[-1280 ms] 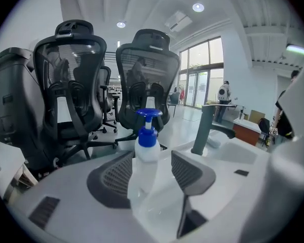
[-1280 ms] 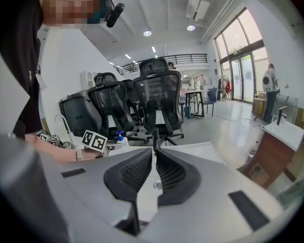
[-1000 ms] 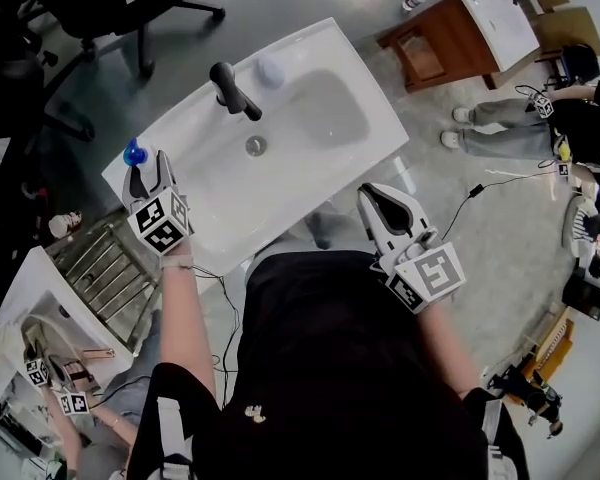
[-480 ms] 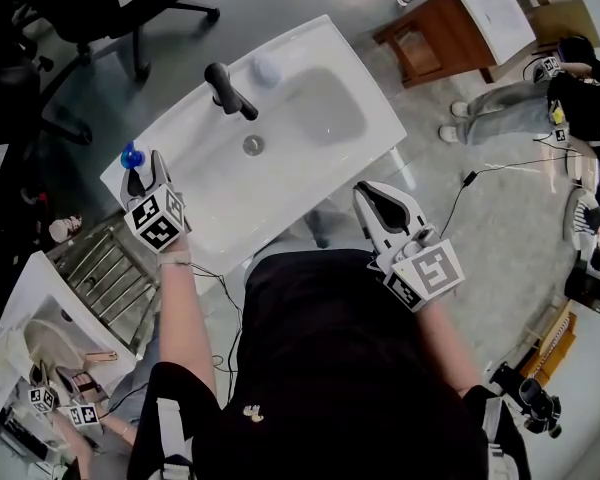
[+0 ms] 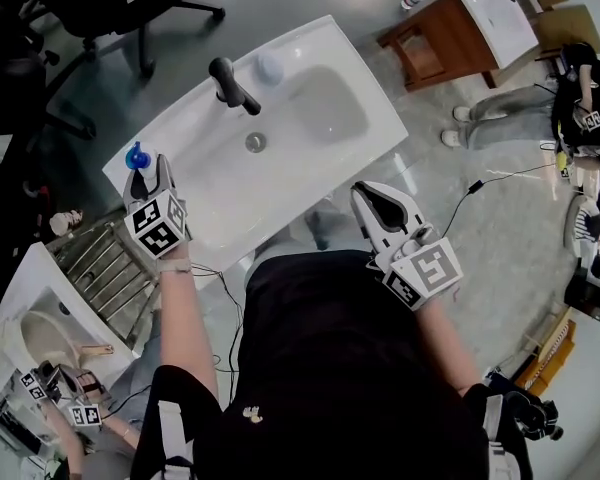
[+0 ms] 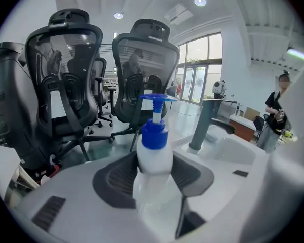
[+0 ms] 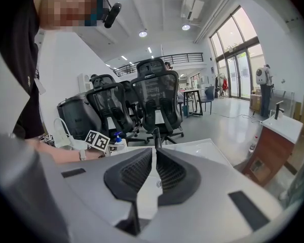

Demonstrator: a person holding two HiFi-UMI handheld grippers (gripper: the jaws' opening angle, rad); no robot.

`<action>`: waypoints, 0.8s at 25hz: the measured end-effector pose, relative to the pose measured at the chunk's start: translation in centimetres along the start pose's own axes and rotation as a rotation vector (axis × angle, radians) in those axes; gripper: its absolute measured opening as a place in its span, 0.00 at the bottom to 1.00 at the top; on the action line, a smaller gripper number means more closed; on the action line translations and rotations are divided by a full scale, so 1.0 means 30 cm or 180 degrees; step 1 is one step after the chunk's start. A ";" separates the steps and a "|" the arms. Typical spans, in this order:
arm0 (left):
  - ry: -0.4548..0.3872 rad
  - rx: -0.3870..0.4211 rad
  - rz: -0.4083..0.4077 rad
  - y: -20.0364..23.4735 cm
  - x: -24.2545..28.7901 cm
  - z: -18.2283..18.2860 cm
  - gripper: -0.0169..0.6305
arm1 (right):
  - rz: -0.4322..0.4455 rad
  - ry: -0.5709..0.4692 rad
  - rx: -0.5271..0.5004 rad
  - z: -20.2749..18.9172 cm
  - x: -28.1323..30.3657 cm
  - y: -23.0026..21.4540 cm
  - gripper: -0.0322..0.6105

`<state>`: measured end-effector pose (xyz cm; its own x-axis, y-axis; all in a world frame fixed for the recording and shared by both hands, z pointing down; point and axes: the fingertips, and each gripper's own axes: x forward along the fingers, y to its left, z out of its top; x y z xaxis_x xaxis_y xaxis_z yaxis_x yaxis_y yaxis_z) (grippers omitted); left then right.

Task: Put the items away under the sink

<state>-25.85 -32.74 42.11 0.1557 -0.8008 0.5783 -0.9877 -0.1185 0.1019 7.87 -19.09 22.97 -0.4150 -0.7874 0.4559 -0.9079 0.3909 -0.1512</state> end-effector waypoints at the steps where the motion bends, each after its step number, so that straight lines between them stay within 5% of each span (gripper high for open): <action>1: -0.0016 0.0009 -0.0010 -0.005 -0.015 0.004 0.35 | 0.0019 0.0007 0.0002 -0.003 0.000 0.004 0.12; 20: -0.0261 -0.0072 0.0062 -0.260 -0.388 0.037 0.35 | 0.0717 -0.0161 -0.0127 0.001 -0.089 -0.029 0.12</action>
<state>-19.98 -23.16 33.69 0.1339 -0.8484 0.5122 -0.9899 -0.0897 0.1100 9.76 -17.34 21.85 -0.6103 -0.7005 0.3699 -0.7893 0.5773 -0.2090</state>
